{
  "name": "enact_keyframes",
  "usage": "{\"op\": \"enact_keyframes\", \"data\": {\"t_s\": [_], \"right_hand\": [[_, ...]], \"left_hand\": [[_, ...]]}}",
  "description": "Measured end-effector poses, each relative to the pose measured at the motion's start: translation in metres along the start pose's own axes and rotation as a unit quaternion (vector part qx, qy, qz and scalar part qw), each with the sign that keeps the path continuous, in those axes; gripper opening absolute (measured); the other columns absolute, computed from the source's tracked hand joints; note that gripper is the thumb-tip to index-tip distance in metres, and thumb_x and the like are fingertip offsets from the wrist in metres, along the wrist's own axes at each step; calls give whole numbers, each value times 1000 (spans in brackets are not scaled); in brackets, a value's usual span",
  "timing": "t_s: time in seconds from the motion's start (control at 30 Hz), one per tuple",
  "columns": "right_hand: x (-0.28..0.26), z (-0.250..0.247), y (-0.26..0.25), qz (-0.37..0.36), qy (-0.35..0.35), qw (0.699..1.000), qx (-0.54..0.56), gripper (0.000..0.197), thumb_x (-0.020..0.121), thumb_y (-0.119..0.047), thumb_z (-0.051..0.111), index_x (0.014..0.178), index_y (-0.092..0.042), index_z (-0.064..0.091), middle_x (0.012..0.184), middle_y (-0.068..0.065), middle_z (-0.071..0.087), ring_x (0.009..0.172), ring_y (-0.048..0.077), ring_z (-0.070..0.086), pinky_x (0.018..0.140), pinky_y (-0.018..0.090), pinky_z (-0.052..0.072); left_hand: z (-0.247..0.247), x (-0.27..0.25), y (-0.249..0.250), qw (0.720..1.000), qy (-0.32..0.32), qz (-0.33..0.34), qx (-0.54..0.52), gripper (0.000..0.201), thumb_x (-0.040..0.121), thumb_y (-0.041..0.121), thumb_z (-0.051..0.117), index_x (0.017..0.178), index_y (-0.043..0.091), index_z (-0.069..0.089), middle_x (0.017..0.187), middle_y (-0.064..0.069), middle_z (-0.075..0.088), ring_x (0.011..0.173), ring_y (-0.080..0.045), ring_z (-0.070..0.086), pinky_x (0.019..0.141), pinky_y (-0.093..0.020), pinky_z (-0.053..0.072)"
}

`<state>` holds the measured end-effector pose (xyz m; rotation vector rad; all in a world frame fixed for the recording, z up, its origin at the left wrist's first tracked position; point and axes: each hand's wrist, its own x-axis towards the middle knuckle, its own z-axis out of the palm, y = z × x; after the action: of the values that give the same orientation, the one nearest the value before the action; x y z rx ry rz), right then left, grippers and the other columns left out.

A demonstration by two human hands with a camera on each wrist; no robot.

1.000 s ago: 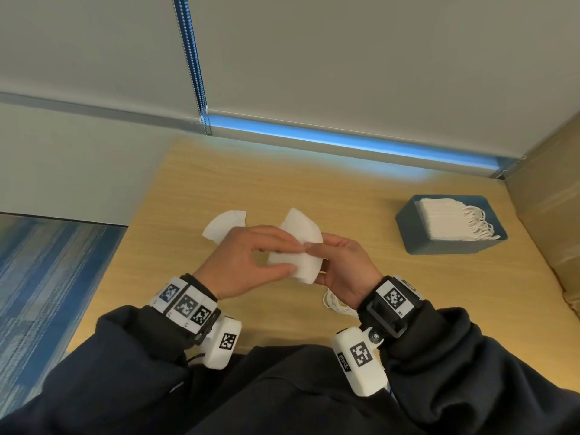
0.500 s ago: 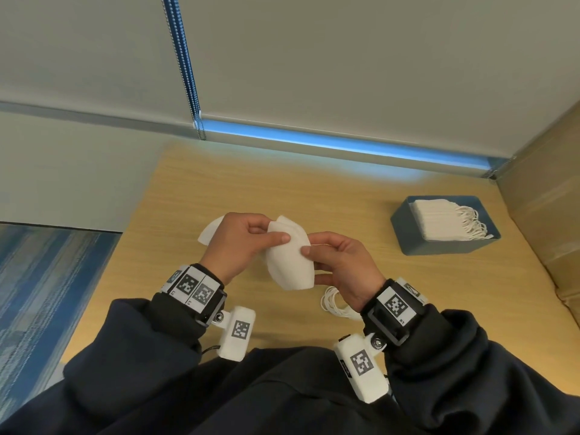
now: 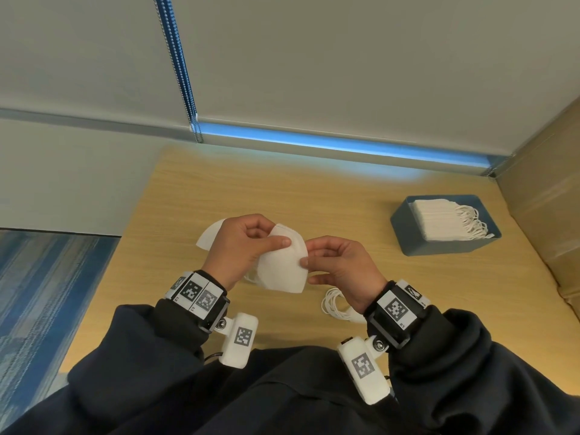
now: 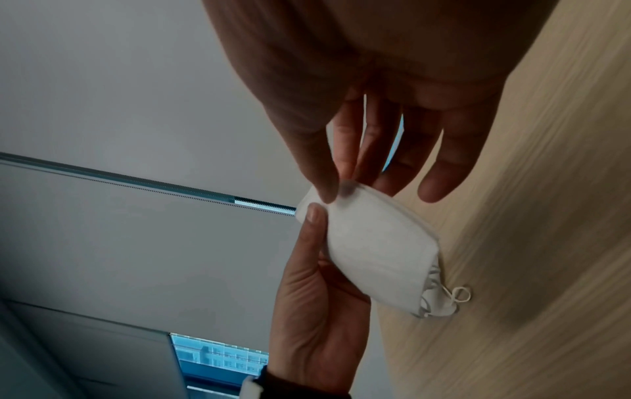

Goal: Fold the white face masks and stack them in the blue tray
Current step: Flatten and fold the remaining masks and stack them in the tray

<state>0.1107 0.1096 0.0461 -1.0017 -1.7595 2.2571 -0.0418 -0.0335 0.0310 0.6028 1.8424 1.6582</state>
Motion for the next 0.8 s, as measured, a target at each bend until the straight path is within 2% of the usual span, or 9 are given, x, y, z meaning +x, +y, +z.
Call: {"op": "enact_keyframes", "data": {"t_s": [0.13,0.23,0.33,0.5,0.63,0.7,0.8], "right_hand": [[1,-1,0,-7,8,1000,3,20,85,-6,78,100,5,72,92,19,75,79,26,67,67,35,56],[2,-3,1,-8,7,1000,3,14,85,-6,78,96,1,75,90,19,75,77,26,67,66,35,57],[2,-7,2,-6,3,1000,5,10,85,-7,78,94,-2,77,89,17,76,75,23,67,66,34,57],[2,-16,6,4,-1,1000,11,14,85,-6,78,97,1,76,85,13,76,71,18,67,66,32,57],[2,-27,9,16,1,1000,16,18,84,-7,79,99,3,77,87,13,76,71,17,67,64,30,57],[2,-35,11,24,3,999,21,17,84,-7,79,98,2,77,89,15,76,73,19,67,64,30,58],[3,-55,15,54,13,997,50,13,82,-7,79,94,-1,77,91,16,75,75,23,68,68,35,60]], "left_hand": [[3,1,-2,1000,-3,-2,-4,15,74,10,88,79,9,74,70,-3,73,64,-12,65,59,-21,50],[5,1,-2,1000,1,-7,-7,16,74,12,88,79,8,74,73,-6,75,67,-15,66,62,-26,51],[8,1,-3,1000,3,-12,-5,18,73,13,89,79,6,73,73,-6,74,67,-15,66,61,-25,50],[16,1,-3,1000,2,-19,1,21,73,14,89,80,3,72,72,-6,73,66,-16,64,59,-23,49],[25,1,-5,1000,-2,-27,9,19,74,15,88,79,6,72,71,-6,72,65,-15,63,60,-22,48],[32,2,-6,999,-13,-35,13,17,76,15,88,78,9,72,71,-4,73,65,-14,64,60,-22,49],[40,3,-13,994,-70,-71,33,15,77,16,87,82,10,74,73,-5,73,64,-14,66,59,-23,52]]}}
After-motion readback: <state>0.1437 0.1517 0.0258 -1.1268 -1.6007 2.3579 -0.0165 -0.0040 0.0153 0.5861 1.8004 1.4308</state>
